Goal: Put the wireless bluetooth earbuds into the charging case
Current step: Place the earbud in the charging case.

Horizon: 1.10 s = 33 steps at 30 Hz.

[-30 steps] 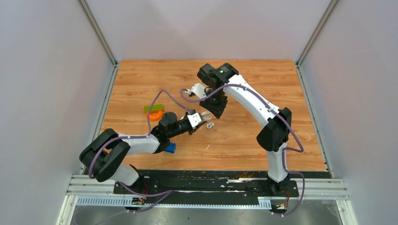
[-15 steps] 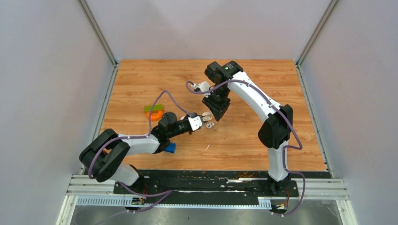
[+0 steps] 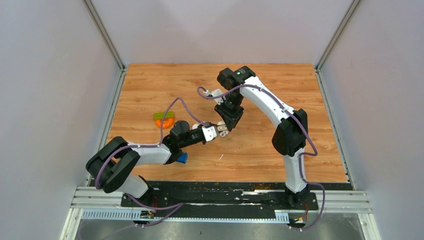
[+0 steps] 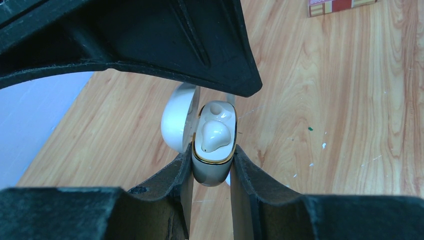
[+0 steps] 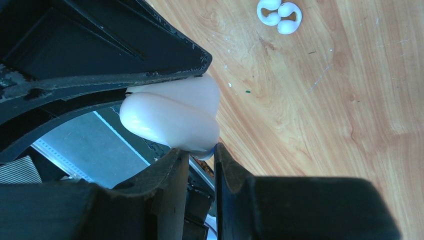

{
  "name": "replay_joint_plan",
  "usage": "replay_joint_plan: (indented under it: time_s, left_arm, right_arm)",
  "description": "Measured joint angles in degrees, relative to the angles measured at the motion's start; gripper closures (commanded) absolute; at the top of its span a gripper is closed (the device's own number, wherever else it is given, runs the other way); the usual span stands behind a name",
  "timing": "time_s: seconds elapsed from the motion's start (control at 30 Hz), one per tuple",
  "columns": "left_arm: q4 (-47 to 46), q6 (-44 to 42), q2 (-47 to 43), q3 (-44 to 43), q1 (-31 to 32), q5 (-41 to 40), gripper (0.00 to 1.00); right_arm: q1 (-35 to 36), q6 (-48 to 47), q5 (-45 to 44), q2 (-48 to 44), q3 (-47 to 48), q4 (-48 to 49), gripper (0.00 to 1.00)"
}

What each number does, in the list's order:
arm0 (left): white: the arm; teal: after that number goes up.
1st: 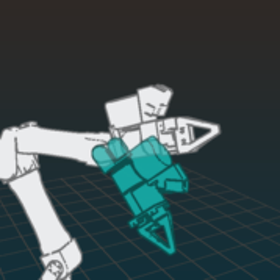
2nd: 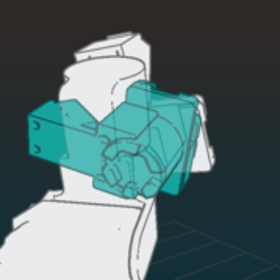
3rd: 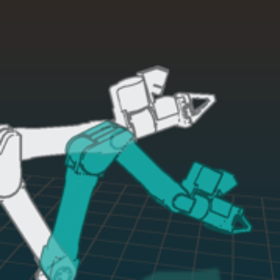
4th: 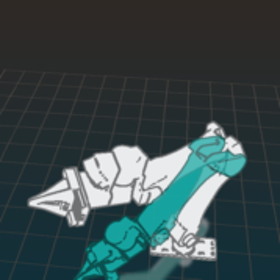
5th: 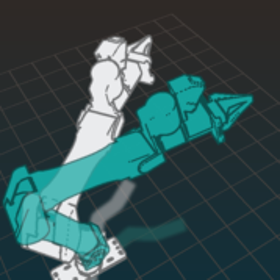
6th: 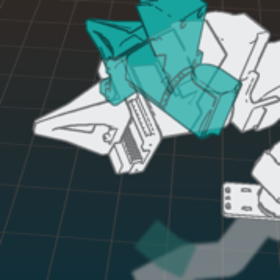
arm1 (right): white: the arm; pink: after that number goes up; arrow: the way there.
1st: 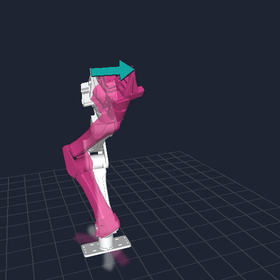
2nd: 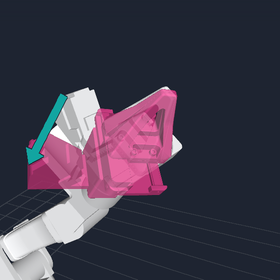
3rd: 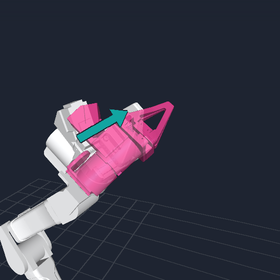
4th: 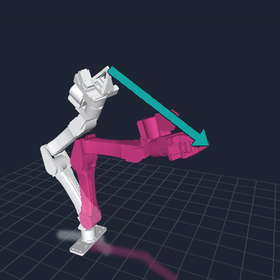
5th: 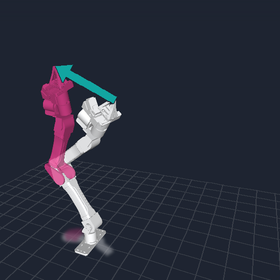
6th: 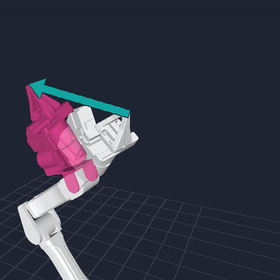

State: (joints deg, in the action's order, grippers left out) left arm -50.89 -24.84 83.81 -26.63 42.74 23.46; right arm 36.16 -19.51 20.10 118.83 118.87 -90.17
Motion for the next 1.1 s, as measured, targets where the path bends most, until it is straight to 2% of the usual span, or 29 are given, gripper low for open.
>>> replay_joint_plan:
  time_s: [1.1]
  left_arm:
    - [3.0,-1.5,1.2,-1.2,0.8,-1.6,0.92]
  right_arm:
    - [-0.2,-0.6,-2.6,-2.0,-1.9,0.0,0.94]
